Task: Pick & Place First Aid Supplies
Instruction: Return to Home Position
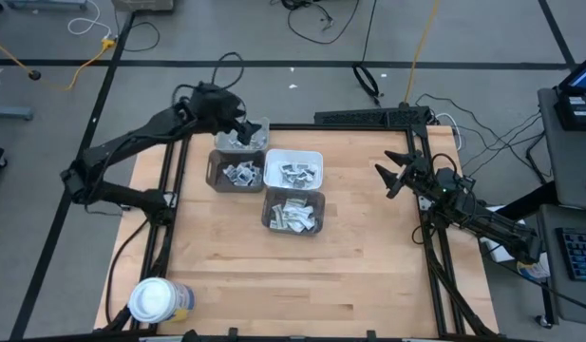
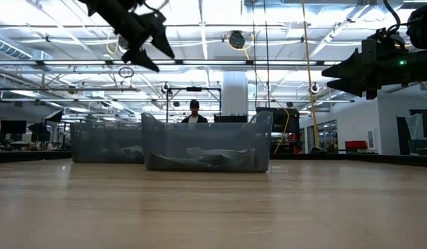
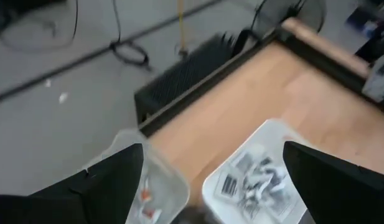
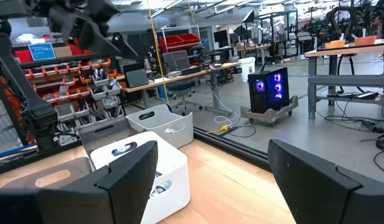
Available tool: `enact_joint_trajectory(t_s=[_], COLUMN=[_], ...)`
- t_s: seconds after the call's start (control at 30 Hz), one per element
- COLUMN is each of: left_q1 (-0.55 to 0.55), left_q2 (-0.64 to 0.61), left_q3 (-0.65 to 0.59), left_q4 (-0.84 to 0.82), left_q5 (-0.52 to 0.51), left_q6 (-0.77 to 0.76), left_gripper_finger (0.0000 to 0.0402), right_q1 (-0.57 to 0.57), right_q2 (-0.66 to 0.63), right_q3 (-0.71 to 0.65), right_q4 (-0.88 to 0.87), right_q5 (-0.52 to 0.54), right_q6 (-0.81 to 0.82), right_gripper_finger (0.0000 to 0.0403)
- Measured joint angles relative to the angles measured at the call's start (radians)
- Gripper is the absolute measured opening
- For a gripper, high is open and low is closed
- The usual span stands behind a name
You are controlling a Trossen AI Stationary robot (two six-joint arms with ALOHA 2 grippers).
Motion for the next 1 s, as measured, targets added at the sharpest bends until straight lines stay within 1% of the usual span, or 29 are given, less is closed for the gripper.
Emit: enact_joint_trajectory(t_s=[0.1,0.2,0.3,0.43,0.63,0.73,0.8,0.9,1.0], left_q1=[-0.016,-0.032,-0.056,-0.08,-0.086,-0.086,-0.086,-0.086,-0.086], left_q2=[-0.074,-0.188,-0.29,-0.448,-0.741,-0.899,-0.998,-1.125,-1.206], left_q3=[-0.059,-0.202,-0.343,-0.517,-0.788,-0.9,-0.966,-1.05,-1.099], left_q4=[0.099,0.3,0.439,0.514,0.606,0.621,0.659,0.726,0.744], left_q5=[0.002,-0.005,-0.007,-0.007,-0.008,0.0,0.004,0.067,0.16], left_q6=[0.03,0.033,-0.003,-0.075,-0.056,-0.133,-0.157,-0.136,-0.076], left_gripper_finger=[0.0392,0.0392,0.0392,0.0392,0.0392,0.0392,0.0392,0.0392,0.0392], right_q1=[0.0,0.0,0.0,0.0,0.0,0.0,0.0,0.0,0.0], right_q2=[0.0,0.0,0.0,0.0,0.0,0.0,0.0,0.0,0.0], right_q3=[0.0,0.0,0.0,0.0,0.0,0.0,0.0,0.0,0.0], right_q4=[0.0,0.0,0.0,0.0,0.0,0.0,0.0,0.0,0.0], right_q5=[0.0,0.0,0.0,0.0,0.0,0.0,0.0,0.0,0.0], right_q6=[0.0,0.0,0.0,0.0,0.0,0.0,0.0,0.0,0.0], right_gripper_finger=[0.0297,0.0297,0.0297,0.0297,0.0297,0.0297,0.0297,0.0297,0.0297])
